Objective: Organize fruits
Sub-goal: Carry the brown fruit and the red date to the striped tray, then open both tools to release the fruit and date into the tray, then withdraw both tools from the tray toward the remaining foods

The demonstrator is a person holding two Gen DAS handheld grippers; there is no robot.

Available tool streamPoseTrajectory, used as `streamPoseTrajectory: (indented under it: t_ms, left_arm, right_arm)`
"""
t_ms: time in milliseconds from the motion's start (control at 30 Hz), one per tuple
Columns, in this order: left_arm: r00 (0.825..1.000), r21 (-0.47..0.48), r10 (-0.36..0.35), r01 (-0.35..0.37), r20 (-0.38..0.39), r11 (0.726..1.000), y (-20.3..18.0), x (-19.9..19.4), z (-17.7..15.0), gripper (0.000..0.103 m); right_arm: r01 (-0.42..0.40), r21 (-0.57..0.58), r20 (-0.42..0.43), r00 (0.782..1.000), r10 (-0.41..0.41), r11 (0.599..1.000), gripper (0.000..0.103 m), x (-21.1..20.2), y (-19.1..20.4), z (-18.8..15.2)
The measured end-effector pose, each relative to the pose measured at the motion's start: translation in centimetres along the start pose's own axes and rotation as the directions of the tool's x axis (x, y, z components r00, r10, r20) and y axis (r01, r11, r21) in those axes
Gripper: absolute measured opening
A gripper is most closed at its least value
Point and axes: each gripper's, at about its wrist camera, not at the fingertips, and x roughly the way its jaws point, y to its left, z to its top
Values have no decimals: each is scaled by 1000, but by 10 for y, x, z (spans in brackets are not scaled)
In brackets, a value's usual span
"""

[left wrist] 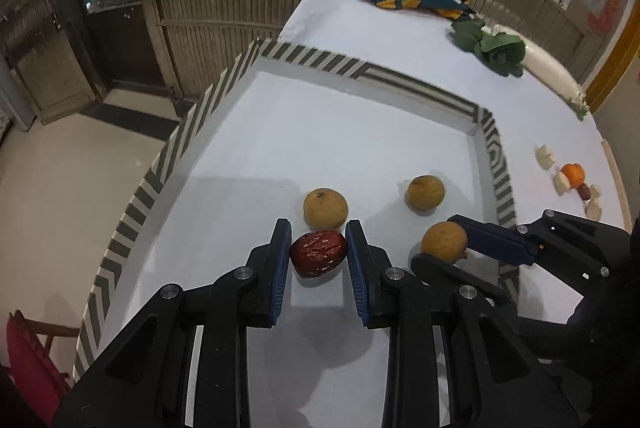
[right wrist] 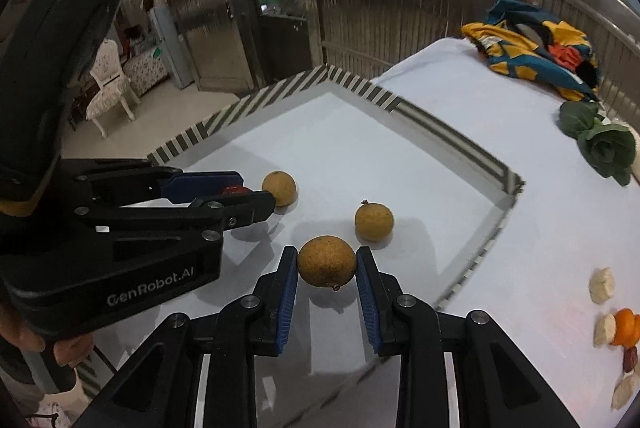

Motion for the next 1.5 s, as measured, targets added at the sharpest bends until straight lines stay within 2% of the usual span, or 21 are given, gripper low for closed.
streamPoseTrajectory:
  t_ms: [133,367,400,500,533,733,933,1167,1500]
  left_arm:
    - [1000,-29,5,-5,-22,1000,5,5,2,27]
    - [999,-71,12,-14,-38,997,9,7,1,28]
    - [999,-73,10,-13,-37,997,8,6,1,32]
    - [1000,-89,-11,9,-24,996,7,2,-2,54]
    - [1000,-91,-15,13,-16,996,6,-1,-3,57]
    - [998,-61,2,2,60,998,-10,-27,-8,57]
    - [995,-16,-47,49,87,999,-37,-44,-15,57]
    - [992,48,-105,102,74,994,-77,-51,-24,57]
    - [991,115,-134,129,32,985,-134,-39,-34,58]
  right_arm:
    - [14,-4,-17,1000,-14,1000,29,12,-2,2]
    - [14,-2,4,1000,-14,1000,30,12,-1,1]
    - [5,11,9,1000,-6,1000,30,9,-3,0]
    - [-11,34,32,999,10,999,32,-2,-4,-5]
    - [-15,37,39,999,14,999,32,-6,-4,-6]
    - [-35,92,114,993,25,995,32,-38,-15,-20]
    - [-30,148,163,987,5,988,33,-75,-33,-42]
    - [29,225,183,980,-72,974,34,-113,-66,-78]
    - [136,342,142,971,-195,930,34,-150,-129,-147]
